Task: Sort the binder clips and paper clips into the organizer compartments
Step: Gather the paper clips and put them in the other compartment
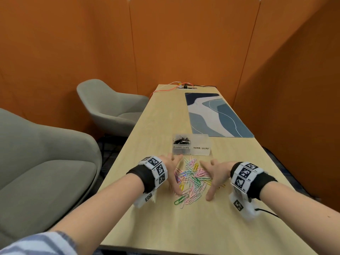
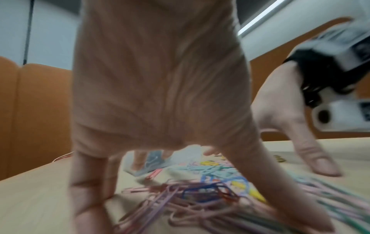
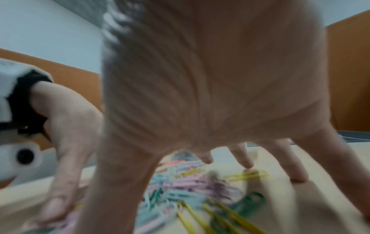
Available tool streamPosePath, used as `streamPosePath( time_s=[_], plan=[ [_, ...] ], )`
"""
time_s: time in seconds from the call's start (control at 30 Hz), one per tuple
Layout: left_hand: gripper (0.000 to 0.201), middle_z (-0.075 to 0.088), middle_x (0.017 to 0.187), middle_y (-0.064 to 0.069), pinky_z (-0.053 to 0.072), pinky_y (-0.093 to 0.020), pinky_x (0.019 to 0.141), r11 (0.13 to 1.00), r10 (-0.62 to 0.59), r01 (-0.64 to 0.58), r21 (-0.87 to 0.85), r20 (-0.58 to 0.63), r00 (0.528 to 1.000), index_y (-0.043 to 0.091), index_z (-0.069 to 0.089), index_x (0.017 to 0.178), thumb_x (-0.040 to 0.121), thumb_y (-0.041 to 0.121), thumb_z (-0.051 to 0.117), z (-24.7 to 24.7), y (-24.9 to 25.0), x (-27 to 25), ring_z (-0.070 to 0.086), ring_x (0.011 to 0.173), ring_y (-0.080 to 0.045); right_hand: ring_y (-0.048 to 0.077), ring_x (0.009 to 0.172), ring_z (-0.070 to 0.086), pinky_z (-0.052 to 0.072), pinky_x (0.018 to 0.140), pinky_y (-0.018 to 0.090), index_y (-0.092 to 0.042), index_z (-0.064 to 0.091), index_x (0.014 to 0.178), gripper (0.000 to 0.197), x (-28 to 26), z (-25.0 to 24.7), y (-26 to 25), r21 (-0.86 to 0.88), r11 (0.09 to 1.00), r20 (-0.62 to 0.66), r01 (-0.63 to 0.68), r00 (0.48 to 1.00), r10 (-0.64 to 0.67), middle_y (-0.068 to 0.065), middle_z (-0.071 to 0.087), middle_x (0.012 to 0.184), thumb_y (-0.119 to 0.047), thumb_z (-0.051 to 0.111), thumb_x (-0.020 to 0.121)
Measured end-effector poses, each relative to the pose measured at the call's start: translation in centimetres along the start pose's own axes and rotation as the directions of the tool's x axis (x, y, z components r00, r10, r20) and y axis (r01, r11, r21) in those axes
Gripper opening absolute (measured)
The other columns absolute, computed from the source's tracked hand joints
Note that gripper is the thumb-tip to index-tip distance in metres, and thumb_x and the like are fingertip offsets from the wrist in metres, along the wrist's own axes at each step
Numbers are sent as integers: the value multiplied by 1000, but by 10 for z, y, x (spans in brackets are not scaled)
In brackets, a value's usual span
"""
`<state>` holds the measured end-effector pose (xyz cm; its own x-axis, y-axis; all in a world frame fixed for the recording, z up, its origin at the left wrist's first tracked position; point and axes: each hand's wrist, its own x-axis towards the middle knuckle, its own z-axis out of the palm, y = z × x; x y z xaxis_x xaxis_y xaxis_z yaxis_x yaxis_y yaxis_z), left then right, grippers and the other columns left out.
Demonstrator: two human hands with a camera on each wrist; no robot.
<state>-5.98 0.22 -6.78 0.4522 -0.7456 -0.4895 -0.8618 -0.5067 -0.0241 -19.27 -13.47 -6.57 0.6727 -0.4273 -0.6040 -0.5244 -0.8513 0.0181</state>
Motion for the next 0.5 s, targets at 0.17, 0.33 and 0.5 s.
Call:
streamPosePath(
  time_s=[0.17, 0.33, 0.5],
  plan=[
    [122, 24, 153, -7, 35, -52, 107, 997, 69, -71, -29, -66, 995, 42, 5, 150, 55, 65, 78, -6, 6, 17, 31, 137, -33, 29, 136, 23, 28, 112, 47, -36, 2, 150, 122, 6, -6, -9, -32, 998, -116, 54, 992, -57, 6, 22, 150, -62, 77, 57],
    [91, 42, 126, -10, 47, -48, 98, 980, 131, -143, -139, -93, 987, 37, 40, 138, 60, 50, 83, -10, 8, 28, 51, 115, -32, 28, 127, 36, 36, 108, 45, -35, 29, 145, 95, 14, -7, -10, 45, 990, -172, 133, 977, -124, 7, 34, 135, -50, 78, 65],
    [51, 62, 115, -13, 46, -30, 86, 961, 160, -210, -182, -257, 953, 11, 59, 119, 73, 23, 79, -7, 10, 31, 59, 106, -29, 25, 114, 53, 42, 92, 30, -20, 56, 128, 54, 17, 1, -15, 2, 976, -370, 218, 907, -201, 9, 55, 124, -34, 71, 78]
  ],
)
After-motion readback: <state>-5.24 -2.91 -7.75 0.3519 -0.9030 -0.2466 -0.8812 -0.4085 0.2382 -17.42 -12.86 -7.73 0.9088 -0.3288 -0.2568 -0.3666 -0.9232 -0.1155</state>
